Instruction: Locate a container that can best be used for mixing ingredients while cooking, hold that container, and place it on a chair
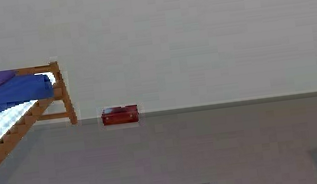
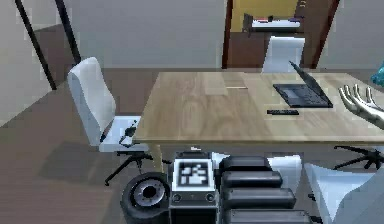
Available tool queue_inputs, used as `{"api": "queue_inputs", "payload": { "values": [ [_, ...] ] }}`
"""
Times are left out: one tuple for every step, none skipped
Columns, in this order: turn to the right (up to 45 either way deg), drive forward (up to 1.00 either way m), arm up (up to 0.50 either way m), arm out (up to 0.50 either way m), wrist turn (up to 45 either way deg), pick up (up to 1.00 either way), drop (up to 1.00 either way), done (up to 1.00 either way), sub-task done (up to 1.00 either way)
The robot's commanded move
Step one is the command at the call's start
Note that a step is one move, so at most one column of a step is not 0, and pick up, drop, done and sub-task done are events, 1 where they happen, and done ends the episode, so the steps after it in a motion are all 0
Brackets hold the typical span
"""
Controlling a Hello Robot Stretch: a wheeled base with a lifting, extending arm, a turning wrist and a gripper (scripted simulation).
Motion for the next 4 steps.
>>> {"api": "queue_inputs", "payload": {
  "values": [
    [-45.0,0.0,0.0,0.0,0.0,0.0,0.0,0.0,0.0],
    [-45.0,0.0,0.0,0.0,0.0,0.0,0.0,0.0,0.0],
    [0.0,0.1,0.0,0.0,0.0,0.0,0.0,0.0,0.0],
    [-45.0,0.0,0.0,0.0,0.0,0.0,0.0,0.0,0.0]
  ]
}}
